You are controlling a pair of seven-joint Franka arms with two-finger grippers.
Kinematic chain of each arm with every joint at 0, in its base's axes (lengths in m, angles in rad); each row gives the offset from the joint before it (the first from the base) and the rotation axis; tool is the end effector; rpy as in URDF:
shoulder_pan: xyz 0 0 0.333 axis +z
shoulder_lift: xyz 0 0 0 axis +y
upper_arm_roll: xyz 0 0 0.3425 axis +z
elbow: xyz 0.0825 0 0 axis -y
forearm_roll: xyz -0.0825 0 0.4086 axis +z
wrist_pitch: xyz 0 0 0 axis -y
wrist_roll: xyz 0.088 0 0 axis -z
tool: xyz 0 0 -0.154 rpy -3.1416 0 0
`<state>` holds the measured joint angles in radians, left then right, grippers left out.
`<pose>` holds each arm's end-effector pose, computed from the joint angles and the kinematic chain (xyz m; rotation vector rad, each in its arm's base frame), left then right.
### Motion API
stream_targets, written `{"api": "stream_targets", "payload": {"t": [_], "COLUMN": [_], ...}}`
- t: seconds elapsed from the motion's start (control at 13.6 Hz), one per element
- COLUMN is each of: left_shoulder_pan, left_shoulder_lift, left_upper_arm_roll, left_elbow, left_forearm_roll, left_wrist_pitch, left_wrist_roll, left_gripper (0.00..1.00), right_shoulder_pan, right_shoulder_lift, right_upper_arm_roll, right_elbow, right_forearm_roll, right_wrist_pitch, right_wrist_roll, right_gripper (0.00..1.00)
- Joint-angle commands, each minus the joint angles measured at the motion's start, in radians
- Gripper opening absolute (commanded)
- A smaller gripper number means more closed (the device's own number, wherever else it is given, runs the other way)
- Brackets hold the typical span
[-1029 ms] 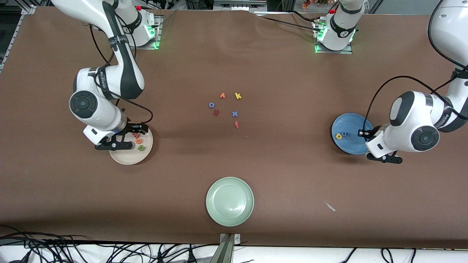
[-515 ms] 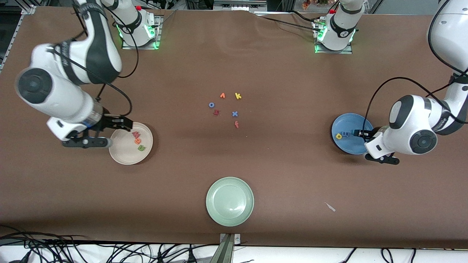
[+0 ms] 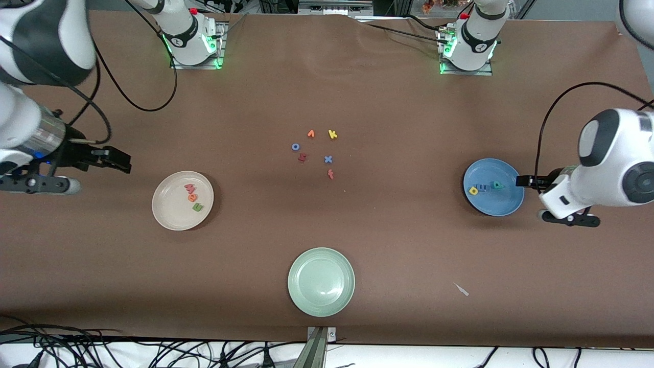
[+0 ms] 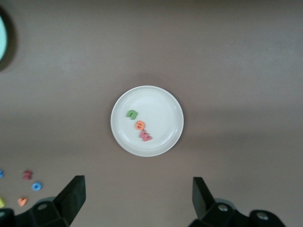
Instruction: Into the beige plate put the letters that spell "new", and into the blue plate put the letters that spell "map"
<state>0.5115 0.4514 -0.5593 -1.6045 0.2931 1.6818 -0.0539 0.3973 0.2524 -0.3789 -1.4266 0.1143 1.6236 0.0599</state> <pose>0.6518 0.0450 0.3474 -3.0461 0.0936 0.4552 0.6553 0.0549 0.5332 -3.1206 0.0632 0.0603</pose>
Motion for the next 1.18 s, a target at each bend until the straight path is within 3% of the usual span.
{"api": "stream_targets", "payload": {"t": [0.0, 0.22, 0.29, 0.66, 0.81, 1.1], "left_shoulder_pan": [-0.144, -0.387, -0.422, -0.487, -0.534, -0.519], "left_shoulder_lift": [-0.190, -0.317, -0.362, -0.494, -0.508, -0.504], "left_upper_arm_roll": [0.198, 0.466, 0.511, 0.541, 0.584, 0.584], "left_elbow": [-0.048, -0.072, -0.077, -0.061, -0.052, -0.055], "left_forearm_roll": [-0.162, -0.232, -0.239, -0.285, -0.285, -0.307], "left_wrist_pitch": [-0.022, -0.025, -0.025, -0.111, -0.143, -0.146], "left_wrist_roll": [0.020, 0.019, 0.023, 0.023, 0.023, 0.028], "left_gripper": [1.00, 1.00, 1.00, 1.00, 1.00, 1.00], "right_shoulder_pan": [-0.222, -0.346, -0.347, -0.351, -0.353, -0.353], "right_shoulder_lift": [-0.094, -0.247, -0.265, -0.245, -0.245, -0.251], "right_upper_arm_roll": [0.208, 0.310, 0.310, 0.308, 0.307, 0.298], "right_elbow": [-0.030, -0.180, -0.196, -0.170, -0.167, -0.161], "right_forearm_roll": [0.004, -0.002, -0.016, -0.045, -0.044, -0.045], "right_wrist_pitch": [-0.054, -0.042, -0.050, -0.059, -0.062, -0.099], "right_wrist_roll": [-0.012, -0.008, -0.008, -0.022, -0.022, -0.023], "right_gripper": [1.00, 1.00, 1.00, 1.00, 1.00, 1.00]}}
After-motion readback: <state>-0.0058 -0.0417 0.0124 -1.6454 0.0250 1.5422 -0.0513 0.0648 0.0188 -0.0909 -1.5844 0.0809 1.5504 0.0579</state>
